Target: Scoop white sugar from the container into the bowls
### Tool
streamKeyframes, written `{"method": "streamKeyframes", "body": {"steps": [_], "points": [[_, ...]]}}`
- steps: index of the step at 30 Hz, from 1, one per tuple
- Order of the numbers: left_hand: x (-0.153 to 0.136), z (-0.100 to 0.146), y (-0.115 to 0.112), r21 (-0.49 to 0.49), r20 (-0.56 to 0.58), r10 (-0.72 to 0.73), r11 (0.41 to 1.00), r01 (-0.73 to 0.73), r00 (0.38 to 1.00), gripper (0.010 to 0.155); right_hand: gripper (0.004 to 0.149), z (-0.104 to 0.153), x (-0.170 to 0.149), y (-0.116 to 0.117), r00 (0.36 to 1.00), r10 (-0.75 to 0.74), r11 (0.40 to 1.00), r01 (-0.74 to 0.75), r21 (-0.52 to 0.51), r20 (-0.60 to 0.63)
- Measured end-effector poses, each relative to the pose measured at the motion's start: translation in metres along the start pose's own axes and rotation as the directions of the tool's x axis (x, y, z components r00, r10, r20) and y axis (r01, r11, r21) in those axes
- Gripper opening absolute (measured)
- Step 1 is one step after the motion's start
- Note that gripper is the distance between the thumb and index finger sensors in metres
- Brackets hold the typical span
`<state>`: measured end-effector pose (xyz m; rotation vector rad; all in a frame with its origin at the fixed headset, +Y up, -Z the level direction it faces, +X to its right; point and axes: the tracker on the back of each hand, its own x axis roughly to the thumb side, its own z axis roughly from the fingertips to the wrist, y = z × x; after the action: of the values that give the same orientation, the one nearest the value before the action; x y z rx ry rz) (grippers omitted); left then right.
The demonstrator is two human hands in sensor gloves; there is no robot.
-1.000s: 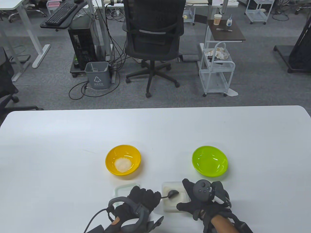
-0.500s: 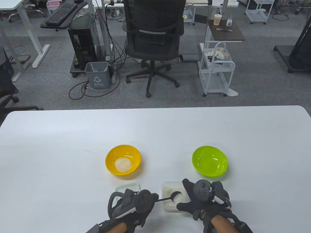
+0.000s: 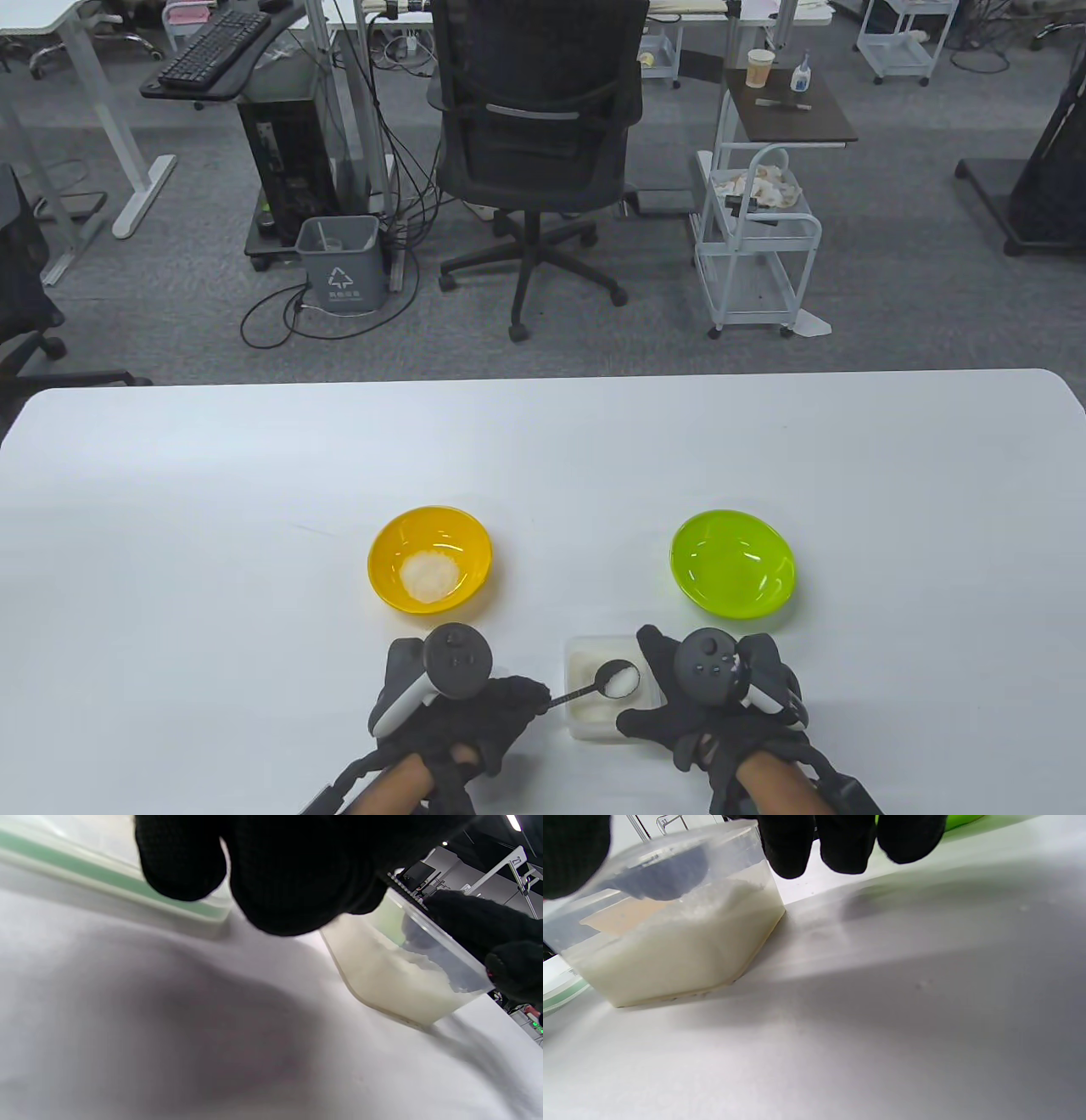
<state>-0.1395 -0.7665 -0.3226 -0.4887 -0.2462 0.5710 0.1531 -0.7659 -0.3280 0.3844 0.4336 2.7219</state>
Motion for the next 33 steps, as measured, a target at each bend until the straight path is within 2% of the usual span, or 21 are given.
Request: {"method": "streamKeyframes", "body": {"steps": [14, 20, 26, 33], "points": [[-0.007, -0.004, -0.003, -0.076, -0.016, 0.107, 0.991, -0.108, 0.994, 0.047, 0.096, 0.0, -0.001, 0.0, 1.0, -0.006, 1.0, 0.006, 0.001, 0.0], [-0.011, -0.004, 0.002, -0.093, -0.006, 0.21, 0.973, -0.209, 0.978, 0.047, 0.096, 0.0, 0.0, 0.0, 1.0, -0.004, 1.0, 0.004, 0.0, -0.001], [-0.024, 0.0, 0.02, -0.021, -0.016, 0.268, 0.963, -0.269, 0.963, 0.047, 0.096, 0.0, -0.001, 0.001, 1.0, -0.009, 1.0, 0.009, 0.0, -0.003], [-0.056, 0.005, 0.051, 0.084, -0.045, 0.333, 0.941, -0.329, 0.942, 0.049, 0.096, 0.001, -0.001, 0.001, 1.0, -0.005, 1.0, 0.005, -0.001, -0.004]]}}
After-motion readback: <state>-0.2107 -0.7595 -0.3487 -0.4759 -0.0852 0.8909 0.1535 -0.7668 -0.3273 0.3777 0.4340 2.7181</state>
